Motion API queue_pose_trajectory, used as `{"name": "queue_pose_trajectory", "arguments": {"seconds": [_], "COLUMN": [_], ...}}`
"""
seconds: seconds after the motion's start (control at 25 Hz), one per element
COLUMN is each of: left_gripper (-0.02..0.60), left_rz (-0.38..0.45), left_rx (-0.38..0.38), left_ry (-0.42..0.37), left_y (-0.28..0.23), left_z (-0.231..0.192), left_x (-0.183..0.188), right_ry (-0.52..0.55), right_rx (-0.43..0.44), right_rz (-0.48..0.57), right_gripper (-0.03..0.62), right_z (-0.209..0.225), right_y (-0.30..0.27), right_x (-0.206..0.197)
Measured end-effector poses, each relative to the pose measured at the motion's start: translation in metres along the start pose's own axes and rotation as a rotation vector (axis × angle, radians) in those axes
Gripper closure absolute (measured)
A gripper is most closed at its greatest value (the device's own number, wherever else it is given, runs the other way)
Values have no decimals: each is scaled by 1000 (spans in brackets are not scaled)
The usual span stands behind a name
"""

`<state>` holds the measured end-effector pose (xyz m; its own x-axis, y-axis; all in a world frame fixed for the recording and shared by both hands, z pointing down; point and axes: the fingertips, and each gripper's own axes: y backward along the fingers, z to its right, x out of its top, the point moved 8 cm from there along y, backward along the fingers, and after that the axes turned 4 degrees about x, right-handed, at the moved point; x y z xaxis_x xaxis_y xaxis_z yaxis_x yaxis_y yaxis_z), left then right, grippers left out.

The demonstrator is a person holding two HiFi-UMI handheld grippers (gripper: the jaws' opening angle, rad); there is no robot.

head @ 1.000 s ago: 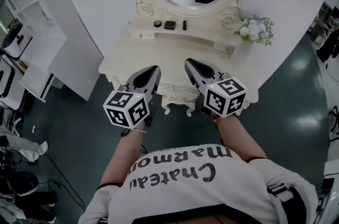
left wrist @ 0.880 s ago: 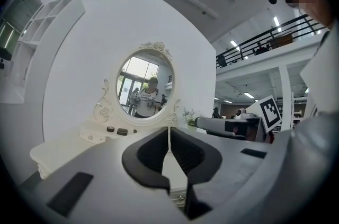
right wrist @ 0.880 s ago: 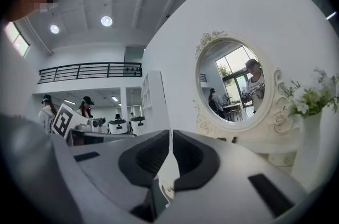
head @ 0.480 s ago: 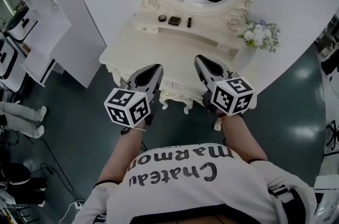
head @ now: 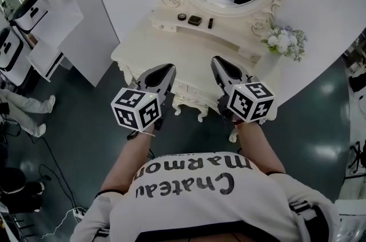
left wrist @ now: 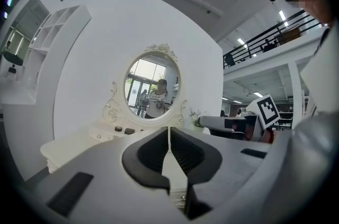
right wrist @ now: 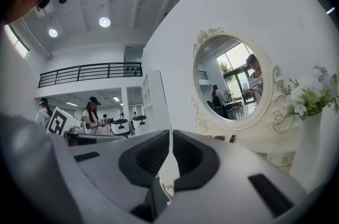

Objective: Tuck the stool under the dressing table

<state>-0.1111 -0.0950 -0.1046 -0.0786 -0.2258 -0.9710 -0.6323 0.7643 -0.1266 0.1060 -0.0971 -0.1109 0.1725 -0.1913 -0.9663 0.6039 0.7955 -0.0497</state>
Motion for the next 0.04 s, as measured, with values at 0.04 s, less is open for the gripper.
{"name": "queue_pose_trajectory", "arguments": {"seconds": [0.04], "left_gripper": [549], "left_rz": [-2], "left_rx": [2], "left_ry": [-1], "left_y": [1], "left_z": [1], "left_x": [0], "right_ry": [0], "right_rx": [3], "right_rz": [0], "right_gripper": [554], "right_z": [-1], "right_y": [0], "right_x": [1]}}
